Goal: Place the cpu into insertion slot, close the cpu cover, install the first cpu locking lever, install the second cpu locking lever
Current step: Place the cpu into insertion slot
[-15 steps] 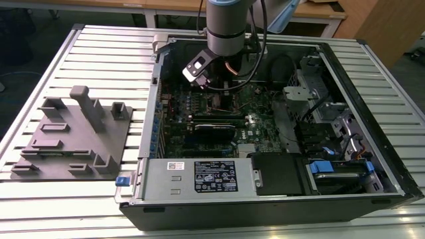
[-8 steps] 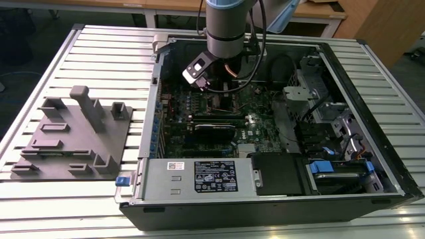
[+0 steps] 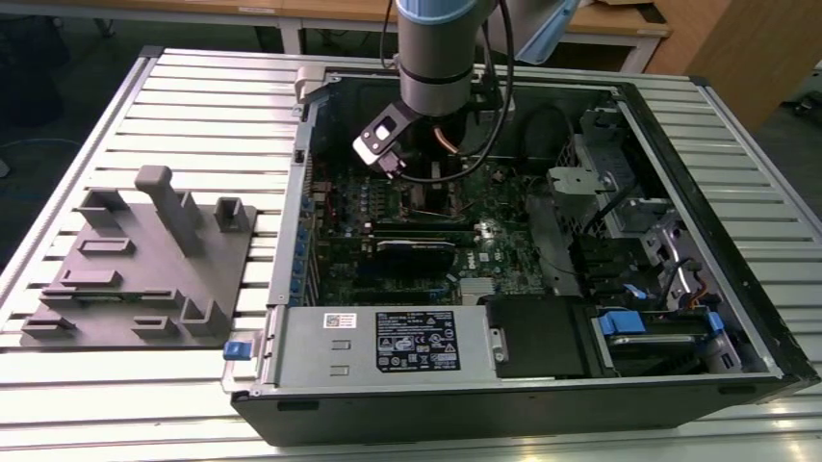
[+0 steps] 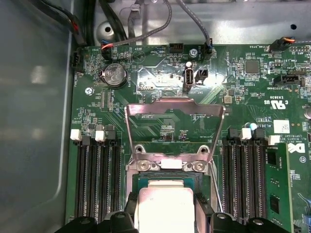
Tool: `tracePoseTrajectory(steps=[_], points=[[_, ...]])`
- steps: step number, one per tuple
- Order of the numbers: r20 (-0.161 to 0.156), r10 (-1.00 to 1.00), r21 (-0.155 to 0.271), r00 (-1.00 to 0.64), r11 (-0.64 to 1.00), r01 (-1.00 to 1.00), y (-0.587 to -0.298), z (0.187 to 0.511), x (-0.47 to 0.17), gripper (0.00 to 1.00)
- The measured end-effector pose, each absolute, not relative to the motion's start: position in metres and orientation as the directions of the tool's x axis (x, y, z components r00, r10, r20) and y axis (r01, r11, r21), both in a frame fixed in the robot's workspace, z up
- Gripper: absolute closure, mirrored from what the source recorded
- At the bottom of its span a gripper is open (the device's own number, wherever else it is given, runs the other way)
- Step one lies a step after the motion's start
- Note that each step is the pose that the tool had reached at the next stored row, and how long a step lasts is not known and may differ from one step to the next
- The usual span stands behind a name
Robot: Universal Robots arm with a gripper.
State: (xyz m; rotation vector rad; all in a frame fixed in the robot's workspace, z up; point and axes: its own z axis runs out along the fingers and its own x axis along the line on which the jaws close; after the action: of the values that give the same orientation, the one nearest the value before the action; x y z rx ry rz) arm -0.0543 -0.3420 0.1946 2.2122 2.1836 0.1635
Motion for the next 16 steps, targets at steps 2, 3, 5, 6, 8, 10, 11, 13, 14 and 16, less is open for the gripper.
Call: tracePoseTrajectory(steps=[2, 3, 5, 6, 8, 10, 11, 13, 14, 16], points=[[0.054, 0.998, 0.094, 0.010, -0.015, 0.995, -0.3422, 0.1944, -0.0544, 0.46], [0.054, 0.998, 0.094, 0.010, -0.015, 0.995, -0.3422, 0.1944, -0.0545, 0.46], [0.054, 0.998, 0.094, 0.010, -0.015, 0.995, -0.3422, 0.1944, -0.0548, 0.46], [0.053, 0.999, 0.094, 0.010, -0.015, 0.995, -0.3422, 0.1943, -0.0548, 0.46], [0.049, 0.999, 0.094, 0.010, -0.015, 0.995, -0.3422, 0.1942, -0.0548, 0.46], [0.046, 0.999, 0.094, 0.010, -0.015, 0.995, -0.3423, 0.1943, -0.0548, 0.46], [0.045, 0.999, 0.094, 0.010, -0.015, 0.995, -0.3423, 0.1944, -0.0549, 0.46], [0.045, 0.999, 0.094, 0.010, -0.015, 0.995, -0.3422, 0.1943, -0.0548, 0.46], [0.045, 0.999, 0.094, 0.010, -0.015, 0.995, -0.3422, 0.1942, -0.0548, 0.46], [0.046, 0.999, 0.094, 0.010, -0.015, 0.995, -0.3422, 0.1936, -0.0548, 0.46]])
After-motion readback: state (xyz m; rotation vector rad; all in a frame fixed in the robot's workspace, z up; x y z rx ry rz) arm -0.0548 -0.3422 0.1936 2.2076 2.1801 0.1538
